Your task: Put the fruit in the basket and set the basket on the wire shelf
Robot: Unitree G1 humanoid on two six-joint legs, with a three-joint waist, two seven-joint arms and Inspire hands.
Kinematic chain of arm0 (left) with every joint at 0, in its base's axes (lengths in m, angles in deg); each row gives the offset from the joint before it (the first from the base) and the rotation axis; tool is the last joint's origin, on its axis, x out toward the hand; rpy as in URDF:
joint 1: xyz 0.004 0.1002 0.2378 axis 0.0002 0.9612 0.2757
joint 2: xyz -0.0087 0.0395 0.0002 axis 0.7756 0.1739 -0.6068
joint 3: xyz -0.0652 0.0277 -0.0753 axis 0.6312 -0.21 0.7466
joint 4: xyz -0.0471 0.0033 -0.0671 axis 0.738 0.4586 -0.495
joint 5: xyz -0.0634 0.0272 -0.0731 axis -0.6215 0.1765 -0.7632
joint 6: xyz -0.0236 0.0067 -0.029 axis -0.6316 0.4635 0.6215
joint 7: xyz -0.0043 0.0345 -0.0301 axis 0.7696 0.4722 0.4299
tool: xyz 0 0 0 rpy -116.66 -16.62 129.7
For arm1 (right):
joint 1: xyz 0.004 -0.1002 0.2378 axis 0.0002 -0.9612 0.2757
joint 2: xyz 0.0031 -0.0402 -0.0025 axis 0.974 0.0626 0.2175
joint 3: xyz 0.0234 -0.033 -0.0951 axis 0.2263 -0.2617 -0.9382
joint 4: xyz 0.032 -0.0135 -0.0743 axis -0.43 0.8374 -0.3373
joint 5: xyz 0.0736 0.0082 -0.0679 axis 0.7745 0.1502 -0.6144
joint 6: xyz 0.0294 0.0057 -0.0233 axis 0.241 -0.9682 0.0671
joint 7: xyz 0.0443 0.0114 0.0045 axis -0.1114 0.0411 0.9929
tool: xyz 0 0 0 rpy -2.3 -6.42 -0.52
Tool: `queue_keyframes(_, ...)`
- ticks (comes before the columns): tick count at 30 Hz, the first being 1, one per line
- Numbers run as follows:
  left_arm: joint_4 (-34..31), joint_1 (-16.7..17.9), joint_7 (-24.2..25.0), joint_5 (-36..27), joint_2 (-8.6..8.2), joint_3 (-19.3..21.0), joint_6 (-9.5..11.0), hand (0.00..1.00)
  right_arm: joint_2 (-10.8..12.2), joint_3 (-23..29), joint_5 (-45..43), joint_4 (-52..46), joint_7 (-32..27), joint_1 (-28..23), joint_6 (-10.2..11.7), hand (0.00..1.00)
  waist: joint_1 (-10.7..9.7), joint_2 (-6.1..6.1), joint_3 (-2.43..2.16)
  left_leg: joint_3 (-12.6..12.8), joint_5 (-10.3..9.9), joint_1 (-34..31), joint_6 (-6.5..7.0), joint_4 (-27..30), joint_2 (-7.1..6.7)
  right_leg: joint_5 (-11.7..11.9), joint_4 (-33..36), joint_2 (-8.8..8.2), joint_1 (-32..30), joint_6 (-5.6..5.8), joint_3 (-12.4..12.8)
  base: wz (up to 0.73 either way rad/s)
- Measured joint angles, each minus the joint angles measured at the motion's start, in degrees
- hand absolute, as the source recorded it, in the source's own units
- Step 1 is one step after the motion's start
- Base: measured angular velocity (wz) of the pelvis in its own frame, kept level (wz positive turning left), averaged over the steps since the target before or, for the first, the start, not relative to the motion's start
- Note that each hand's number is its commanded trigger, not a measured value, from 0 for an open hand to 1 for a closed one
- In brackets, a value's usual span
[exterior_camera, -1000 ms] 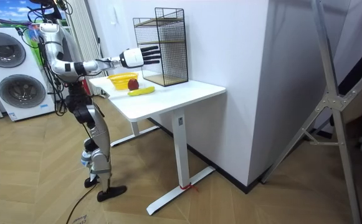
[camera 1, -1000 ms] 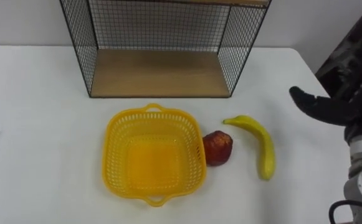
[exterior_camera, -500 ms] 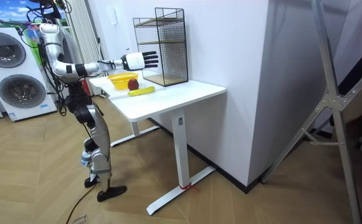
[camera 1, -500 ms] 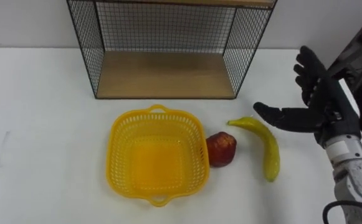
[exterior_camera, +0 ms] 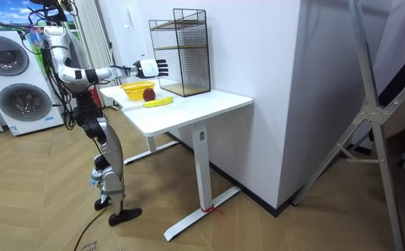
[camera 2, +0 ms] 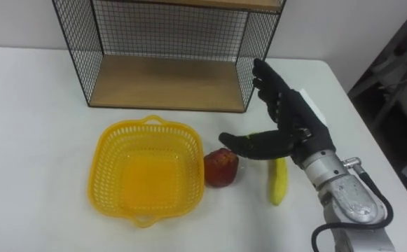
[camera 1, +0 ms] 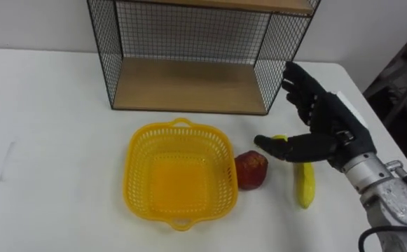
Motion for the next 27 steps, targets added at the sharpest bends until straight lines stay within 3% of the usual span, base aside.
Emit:
queue_keyframes(8, 0.01, -0.30, 0.50, -0.03, 0.53, -2.15, 0.12, 0.00, -0.01, -1.50, 0.26, 0.01, 4.48, -1.19, -0.01, 0.00, 0.66, 0.19, 0.13, -0.48, -0.01, 0.03, 0.00, 0.06, -0.01, 0.00, 0.00, -0.02, 0.22, 0.00, -0.48, 0.02)
queue_keyframes(12, -0.03, -0.82, 0.51, -0.03, 0.67, -3.11, 0.12, 0.00, -0.01, -3.35, 0.60, 0.00, 6.47, -2.39, -1.16, 0.00, 0.88, 0.26, 0.18, -0.55, -0.01, 0.05, 0.00, -0.23, -0.03, 0.00, 0.01, -0.01, 0.27, 0.00, -0.45, 0.00)
queue_keyframes(27, -0.03, -1.67, 0.68, -0.30, 0.88, -6.45, 0.09, 0.00, -0.09, -5.30, 1.44, 0.19, 6.94, -3.92, -2.44, 0.00, 1.29, 0.21, 0.42, -0.43, -0.01, 0.21, 0.00, -0.19, -0.03, 0.00, 0.00, 0.09, 0.34, 0.00, -0.07, 0.00)
